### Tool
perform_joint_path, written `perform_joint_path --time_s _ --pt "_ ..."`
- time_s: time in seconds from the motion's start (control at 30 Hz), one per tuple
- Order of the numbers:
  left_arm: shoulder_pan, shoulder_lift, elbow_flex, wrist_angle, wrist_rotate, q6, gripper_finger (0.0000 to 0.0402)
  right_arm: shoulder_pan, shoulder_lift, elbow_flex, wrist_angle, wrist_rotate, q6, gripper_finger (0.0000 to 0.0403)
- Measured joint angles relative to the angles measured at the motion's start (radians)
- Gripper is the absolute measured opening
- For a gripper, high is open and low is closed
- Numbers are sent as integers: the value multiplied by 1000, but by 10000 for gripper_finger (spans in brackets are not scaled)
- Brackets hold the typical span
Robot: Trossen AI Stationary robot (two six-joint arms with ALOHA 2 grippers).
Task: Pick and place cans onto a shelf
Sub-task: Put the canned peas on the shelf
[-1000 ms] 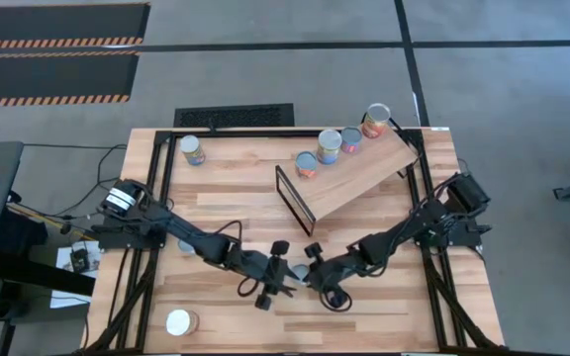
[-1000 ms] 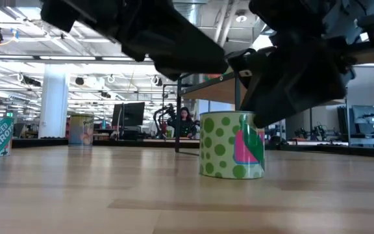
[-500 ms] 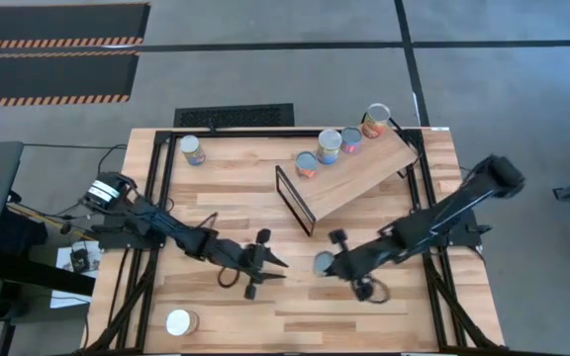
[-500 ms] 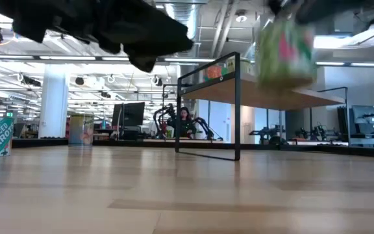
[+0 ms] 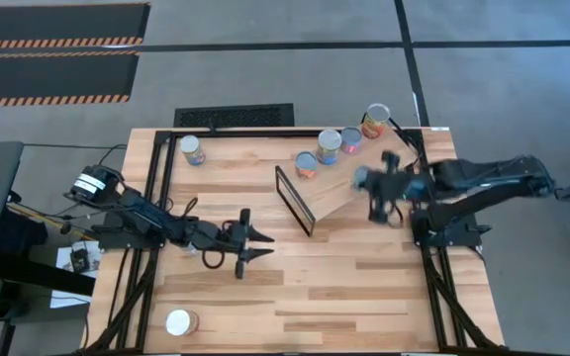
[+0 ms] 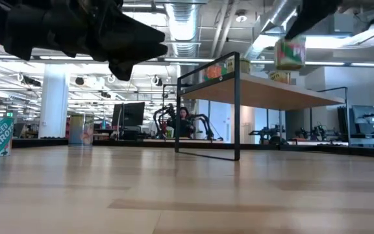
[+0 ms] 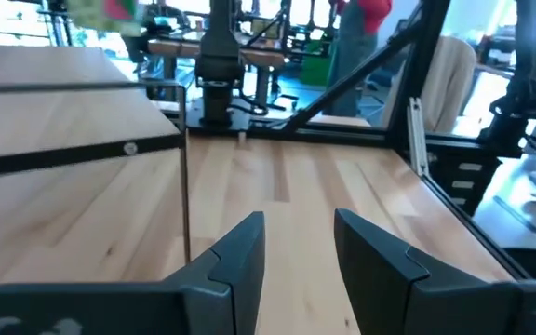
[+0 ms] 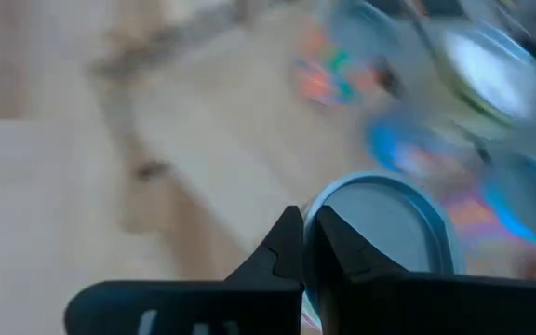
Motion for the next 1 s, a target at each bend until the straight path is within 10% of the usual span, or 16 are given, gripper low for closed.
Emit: perform_joint_path --time_s 0.37,1.0 --pt "4 1 1 -5 -33 3 121 -410 51 -9 38 -217 -91 22" --pt "4 2 1 -10 -39 4 121 -496 118 -9 69 -265 -42 38"
